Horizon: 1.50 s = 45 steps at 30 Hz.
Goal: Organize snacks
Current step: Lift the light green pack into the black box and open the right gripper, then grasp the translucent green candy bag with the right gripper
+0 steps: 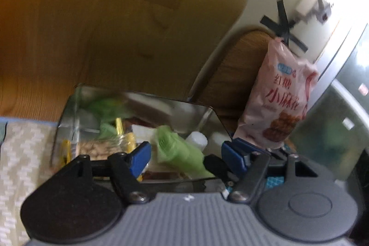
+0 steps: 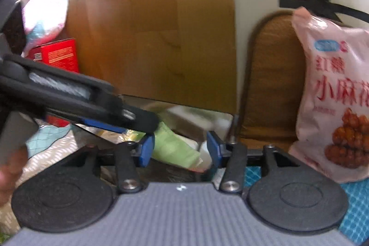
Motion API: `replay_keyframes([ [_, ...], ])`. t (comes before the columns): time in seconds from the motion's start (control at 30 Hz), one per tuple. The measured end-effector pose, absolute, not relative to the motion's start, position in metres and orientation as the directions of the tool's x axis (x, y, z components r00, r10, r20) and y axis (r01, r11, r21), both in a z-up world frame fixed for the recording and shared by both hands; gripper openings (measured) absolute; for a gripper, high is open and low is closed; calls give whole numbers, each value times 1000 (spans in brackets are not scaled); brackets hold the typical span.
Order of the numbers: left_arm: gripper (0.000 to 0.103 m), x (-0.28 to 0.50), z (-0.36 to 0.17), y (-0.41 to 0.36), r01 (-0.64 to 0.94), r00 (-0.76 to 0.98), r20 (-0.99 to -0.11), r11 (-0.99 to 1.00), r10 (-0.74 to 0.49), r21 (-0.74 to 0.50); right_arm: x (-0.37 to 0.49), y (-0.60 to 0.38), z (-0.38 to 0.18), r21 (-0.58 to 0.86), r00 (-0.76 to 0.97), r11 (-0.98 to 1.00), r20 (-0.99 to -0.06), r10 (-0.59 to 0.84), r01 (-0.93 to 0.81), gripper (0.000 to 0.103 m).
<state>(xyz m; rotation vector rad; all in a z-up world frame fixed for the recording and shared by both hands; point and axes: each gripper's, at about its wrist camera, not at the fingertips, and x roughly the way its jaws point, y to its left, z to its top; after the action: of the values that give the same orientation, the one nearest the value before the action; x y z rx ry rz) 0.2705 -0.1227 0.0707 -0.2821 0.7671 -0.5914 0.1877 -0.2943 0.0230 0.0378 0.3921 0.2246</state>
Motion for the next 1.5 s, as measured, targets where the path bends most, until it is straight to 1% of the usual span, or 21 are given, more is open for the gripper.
replay_keyframes([
  [0.07,69,260,73,-106,414,561,-552,786,-618,-460,167,-301,25,120,901,973,-368,229,-198,58],
  [0.1,70,249,77,-97,427,578,-533,786,-618,-448,158,-304,25,142,897,968,-367,246,-207,58],
  [0.17,71,225,80,-76,433,577,-534,786,-618,-442,136,-306,23,195,876,949,-374,305,-247,58],
  [0.27,71,185,70,-41,428,555,-533,769,-638,-474,112,-296,13,284,782,895,-440,440,-344,62],
  [0.37,71,144,52,-6,381,537,-562,775,-629,-503,84,-272,2,337,675,839,-500,543,-426,62],
  [0.5,71,96,23,38,274,532,-583,776,-615,-568,56,-240,4,370,607,775,-482,632,-513,62],
  [0.6,70,71,8,63,197,545,-582,767,-604,-611,49,-210,1,322,580,766,-509,636,-557,61],
  [0.63,69,64,4,68,180,549,-570,752,-612,-634,47,-202,-2,302,576,771,-526,625,-561,58],
  [0.7,69,56,2,71,185,557,-545,733,-627,-655,41,-185,-2,236,589,769,-523,616,-594,54],
  [0.77,69,50,1,68,195,557,-536,727,-635,-658,41,-172,0,225,572,753,-528,627,-618,48],
  [0.83,69,42,2,63,202,576,-542,749,-612,-631,35,-164,1,197,576,750,-528,624,-631,48],
  [0.9,69,37,2,60,206,584,-542,756,-604,-621,32,-163,0,209,566,748,-535,627,-630,47],
  [0.97,69,31,-1,63,204,584,-528,741,-616,-640,27,-164,-6,215,560,754,-552,618,-621,47],
  [1.03,66,26,-4,66,209,568,-512,715,-644,-668,21,-168,-12,238,543,750,-562,624,-617,48],
  [1.1,66,20,-6,66,214,562,-500,700,-658,-681,14,-174,-15,273,543,745,-541,642,-609,48],
  [1.17,57,16,-9,66,224,530,-478,659,-701,-718,5,-181,-16,297,557,751,-524,644,-590,48],
  [1.23,57,13,-14,65,221,499,-446,606,-743,-764,2,-187,-18,331,569,757,-508,646,-564,48],
  [1.3,50,10,-17,62,227,495,-447,608,-745,-761,-1,-188,-18,338,585,767,-501,638,-546,48],
  [1.4,32,6,-21,62,217,512,-460,627,-726,-748,-5,-184,-18,315,604,783,-505,617,-536,48],
  [1.43,19,6,-24,63,201,518,-482,649,-706,-734,-7,-183,-18,309,608,787,-506,611,-534,49],
  [1.5,19,4,-27,66,195,515,-483,646,-708,-738,-9,-182,-18,304,608,788,-509,610,-536,52],
])
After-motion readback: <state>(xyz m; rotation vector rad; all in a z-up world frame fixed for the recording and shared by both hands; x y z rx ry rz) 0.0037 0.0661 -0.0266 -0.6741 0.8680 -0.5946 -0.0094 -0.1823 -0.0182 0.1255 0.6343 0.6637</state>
